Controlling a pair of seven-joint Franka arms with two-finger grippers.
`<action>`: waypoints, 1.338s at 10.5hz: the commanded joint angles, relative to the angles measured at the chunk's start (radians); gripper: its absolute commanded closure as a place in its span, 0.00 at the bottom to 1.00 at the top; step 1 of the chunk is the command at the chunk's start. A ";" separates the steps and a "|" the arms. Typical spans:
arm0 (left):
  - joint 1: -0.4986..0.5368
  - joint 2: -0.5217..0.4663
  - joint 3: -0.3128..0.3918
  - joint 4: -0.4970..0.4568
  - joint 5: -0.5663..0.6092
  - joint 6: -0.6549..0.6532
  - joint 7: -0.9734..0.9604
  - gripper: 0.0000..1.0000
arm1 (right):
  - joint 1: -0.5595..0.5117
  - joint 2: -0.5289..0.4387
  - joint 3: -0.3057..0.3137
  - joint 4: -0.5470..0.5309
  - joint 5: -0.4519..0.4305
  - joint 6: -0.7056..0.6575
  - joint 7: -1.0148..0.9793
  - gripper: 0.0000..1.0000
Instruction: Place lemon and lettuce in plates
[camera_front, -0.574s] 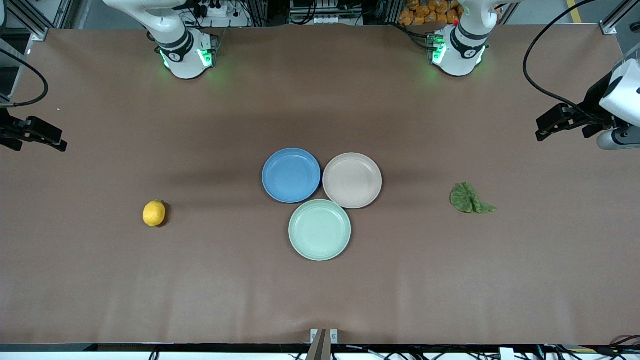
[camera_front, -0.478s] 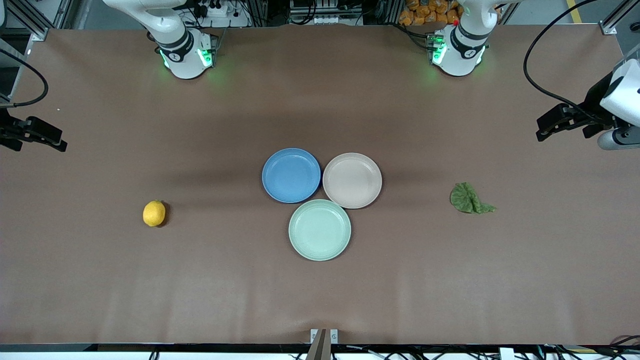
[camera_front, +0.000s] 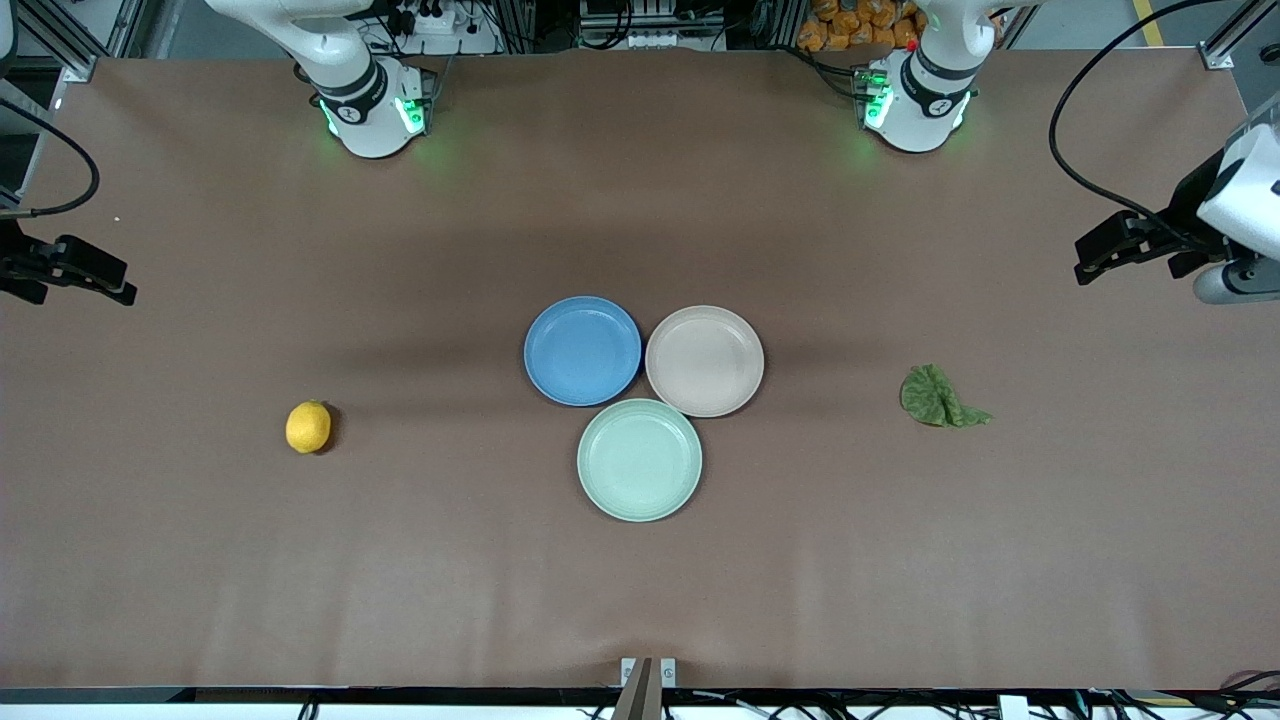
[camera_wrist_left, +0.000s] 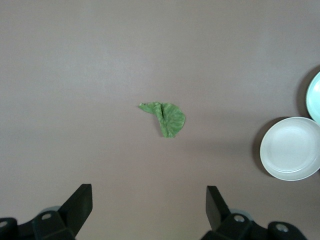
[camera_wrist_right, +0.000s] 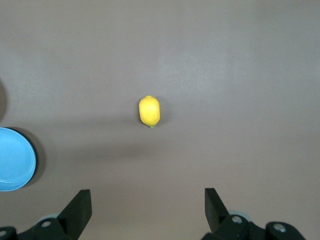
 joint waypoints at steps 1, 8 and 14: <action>0.007 0.026 -0.005 -0.078 0.019 0.033 0.020 0.00 | -0.010 -0.001 0.012 -0.003 -0.007 0.002 0.013 0.00; 0.081 0.133 -0.005 -0.435 0.028 0.461 0.026 0.00 | -0.011 0.019 0.016 -0.040 -0.004 0.017 0.013 0.00; 0.104 0.294 -0.005 -0.594 0.029 0.785 0.022 0.00 | -0.010 0.065 0.029 -0.254 -0.001 0.254 0.002 0.00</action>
